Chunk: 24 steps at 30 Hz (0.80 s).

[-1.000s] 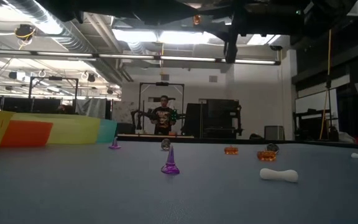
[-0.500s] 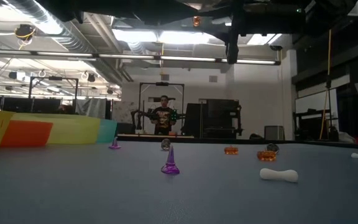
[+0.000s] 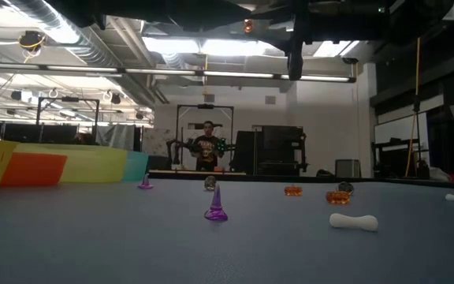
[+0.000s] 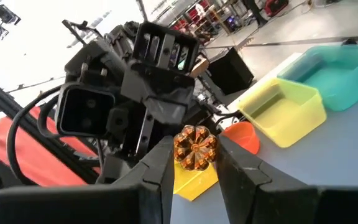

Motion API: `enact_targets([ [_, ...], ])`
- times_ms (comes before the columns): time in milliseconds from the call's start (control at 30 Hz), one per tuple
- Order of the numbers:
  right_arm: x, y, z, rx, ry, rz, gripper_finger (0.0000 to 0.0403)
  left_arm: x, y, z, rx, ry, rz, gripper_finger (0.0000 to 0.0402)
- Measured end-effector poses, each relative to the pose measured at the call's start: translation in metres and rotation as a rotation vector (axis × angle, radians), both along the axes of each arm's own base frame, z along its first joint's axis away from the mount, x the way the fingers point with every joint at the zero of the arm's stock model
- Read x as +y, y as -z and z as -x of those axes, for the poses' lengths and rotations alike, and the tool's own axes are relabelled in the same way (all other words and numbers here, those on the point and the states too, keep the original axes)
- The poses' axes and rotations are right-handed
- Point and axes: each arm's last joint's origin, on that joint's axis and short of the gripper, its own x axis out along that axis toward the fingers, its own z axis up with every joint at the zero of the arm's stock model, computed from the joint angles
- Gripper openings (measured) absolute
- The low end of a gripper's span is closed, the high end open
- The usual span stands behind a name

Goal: Sort Halloween decoration
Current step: Put the top right orange pumpkin toy into the orange bin

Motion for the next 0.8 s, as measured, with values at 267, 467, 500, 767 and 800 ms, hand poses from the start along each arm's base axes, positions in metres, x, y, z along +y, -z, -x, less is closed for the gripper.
enact_targets([
  [267, 0.001, 0.004, -0.019, 0.015, -0.068, 0.002, 0.0097, 0.000, 0.000, 0.000, 0.003, 0.000, 0.001, 0.0184],
  [467, 0.002, -0.002, -0.023, -0.004, -0.091, 0.005, 0.0097, 0.000, 0.006, 0.000, 0.057, -0.011, -0.004, 0.0184],
  [500, 0.002, -0.001, -0.023, -0.003, -0.091, 0.005, 0.0097, 0.000, 0.006, 0.000, 0.066, -0.014, -0.004, 0.0184],
  [767, 0.002, 0.001, -0.023, 0.023, -0.108, 0.004, 0.0097, -0.003, 0.007, 0.001, 0.067, -0.068, -0.004, 0.0184],
  [800, 0.002, 0.002, -0.023, 0.029, -0.107, 0.003, 0.0097, -0.004, 0.006, 0.001, 0.066, -0.067, -0.003, 0.0184],
])
